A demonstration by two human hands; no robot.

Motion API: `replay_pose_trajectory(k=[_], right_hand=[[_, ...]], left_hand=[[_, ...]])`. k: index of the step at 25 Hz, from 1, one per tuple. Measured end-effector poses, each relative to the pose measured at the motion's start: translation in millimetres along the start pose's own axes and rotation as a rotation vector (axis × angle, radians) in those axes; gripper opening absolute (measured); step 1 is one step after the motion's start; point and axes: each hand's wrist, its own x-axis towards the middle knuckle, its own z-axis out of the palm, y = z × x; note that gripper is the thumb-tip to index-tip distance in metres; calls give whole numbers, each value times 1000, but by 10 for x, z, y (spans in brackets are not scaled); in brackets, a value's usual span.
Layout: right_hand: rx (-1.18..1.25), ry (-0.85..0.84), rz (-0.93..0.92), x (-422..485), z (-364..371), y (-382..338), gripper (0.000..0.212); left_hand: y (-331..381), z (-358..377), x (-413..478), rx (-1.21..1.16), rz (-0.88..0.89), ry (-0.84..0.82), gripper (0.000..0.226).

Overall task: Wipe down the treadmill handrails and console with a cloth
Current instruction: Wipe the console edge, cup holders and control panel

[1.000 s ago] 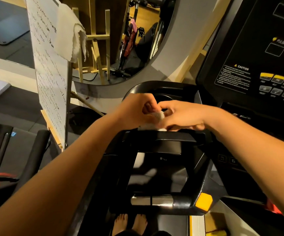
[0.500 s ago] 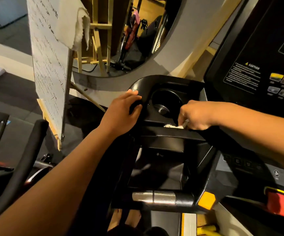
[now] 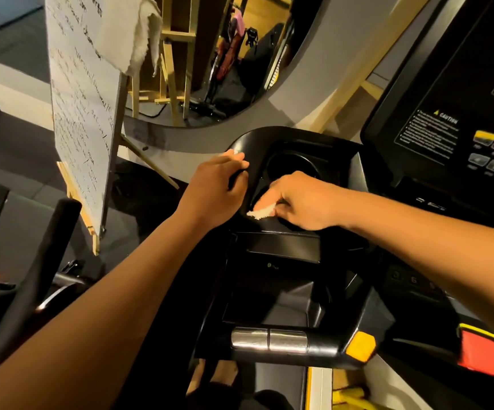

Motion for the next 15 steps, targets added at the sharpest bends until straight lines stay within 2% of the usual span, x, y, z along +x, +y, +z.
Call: replay_pose_trajectory(k=[2,5,9,10,12,15], right_hand=[[-181,-163,50,-47,-106,60,44],[-530,-435,161,-120,-242,121,23],[-832,-623,284,-233,-254,96,15],[-858,-625,331,-257,-355,1,6],[-845,-436,450,-294,-707,-109,7],[-912,62,431,-342,-1124,-50,17]], left_hand=[[-5,-14,-21,-5,1,-21,32],[-1,-27,-35,13,2,-40,34],[13,-40,-31,35,4,-44,35],[12,-36,-33,32,6,-42,34],[5,-32,-17,26,14,-27,33],[4,-17,-7,27,22,-6,30]])
